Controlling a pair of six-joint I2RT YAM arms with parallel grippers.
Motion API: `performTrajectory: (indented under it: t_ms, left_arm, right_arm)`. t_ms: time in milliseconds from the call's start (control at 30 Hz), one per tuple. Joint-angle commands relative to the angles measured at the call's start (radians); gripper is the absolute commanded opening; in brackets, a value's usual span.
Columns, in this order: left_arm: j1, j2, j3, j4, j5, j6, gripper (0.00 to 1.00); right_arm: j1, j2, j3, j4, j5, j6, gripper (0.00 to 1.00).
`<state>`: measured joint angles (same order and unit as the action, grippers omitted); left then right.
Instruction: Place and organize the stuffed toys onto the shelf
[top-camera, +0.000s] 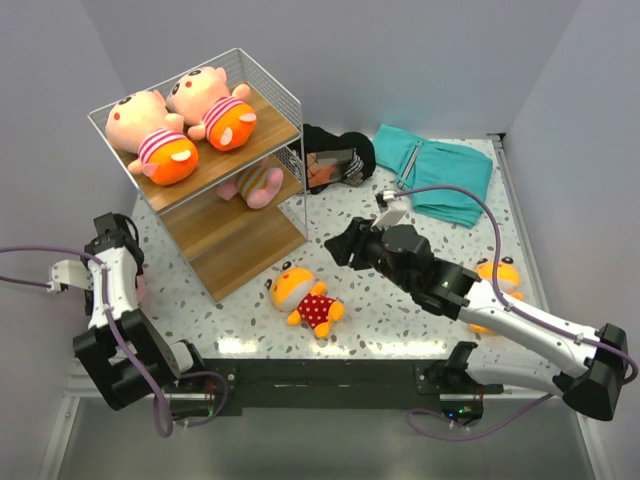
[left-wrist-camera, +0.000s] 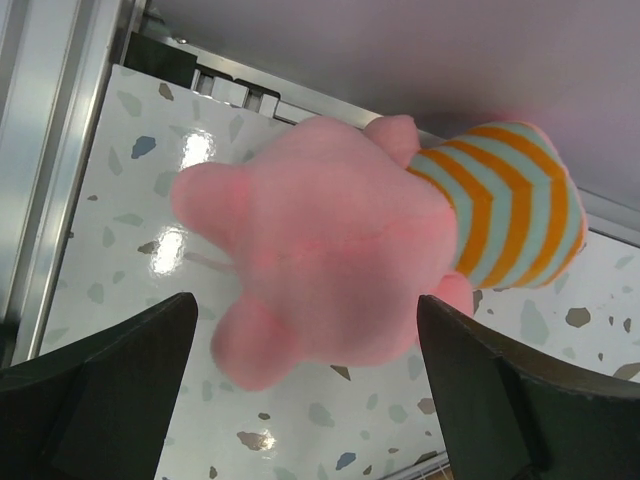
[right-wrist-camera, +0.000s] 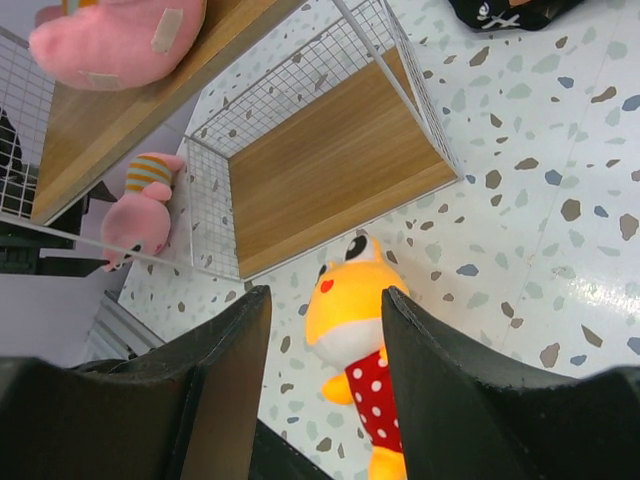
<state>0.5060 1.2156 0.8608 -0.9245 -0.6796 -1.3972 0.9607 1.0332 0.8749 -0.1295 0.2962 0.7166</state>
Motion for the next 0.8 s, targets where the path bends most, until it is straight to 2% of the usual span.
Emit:
performTrajectory:
  t_ms: [0, 133, 267, 300, 367, 400, 467, 500, 567, 767]
  left_arm:
    - [0.012, 0.045, -0.046, 0.059, -0.003, -0.075, 0.95]
    - [0.016, 0.059, -0.08, 0.065, 0.002, -0.108, 0.9]
    - [0.016, 0.053, -0.126, 0.145, 0.0, -0.088, 0.84]
    - [0.017, 0.042, -0.129, 0.153, 0.003, -0.08, 0.69]
    - [0.017, 0.027, -0.118, 0.142, 0.002, -0.085, 0.48]
    - [0.016, 0.007, -0.109, 0.13, -0.017, -0.089, 0.31]
    - [0.016, -0.014, -0.059, 0.089, -0.04, -0.088, 0.18]
    - [0.014, -0.034, -0.034, 0.072, -0.063, -0.082, 0.07]
    - [0.016, -0.053, 0.042, 0.018, -0.083, -0.077, 0.0]
    - [0.017, -0.148, 0.228, -0.007, -0.109, 0.035, 0.0]
  right_arm:
    - [-0.004, -0.021, 0.027, 0.001, 0.012, -0.011, 0.52]
    - [-0.002, -0.013, 0.033, -0.012, 0.006, -0.008, 0.52]
    - [-0.002, -0.019, 0.026, -0.001, 0.004, -0.005, 0.52]
    - [-0.002, -0.019, 0.026, -0.001, 0.004, -0.005, 0.52]
    - [-0.002, -0.018, 0.027, -0.002, 0.004, -0.003, 0.52]
    - [-0.004, -0.019, 0.032, -0.005, 0.003, -0.006, 0.52]
    - [-0.002, -0.019, 0.036, -0.01, 0.006, -0.008, 0.52]
    - [-0.004, -0.022, 0.038, -0.012, 0.003, -0.009, 0.52]
    - [-0.002, -0.028, 0.039, -0.01, 0.007, -0.011, 0.52]
    - [-0.002, -0.058, 0.045, -0.016, 0.033, -0.025, 0.52]
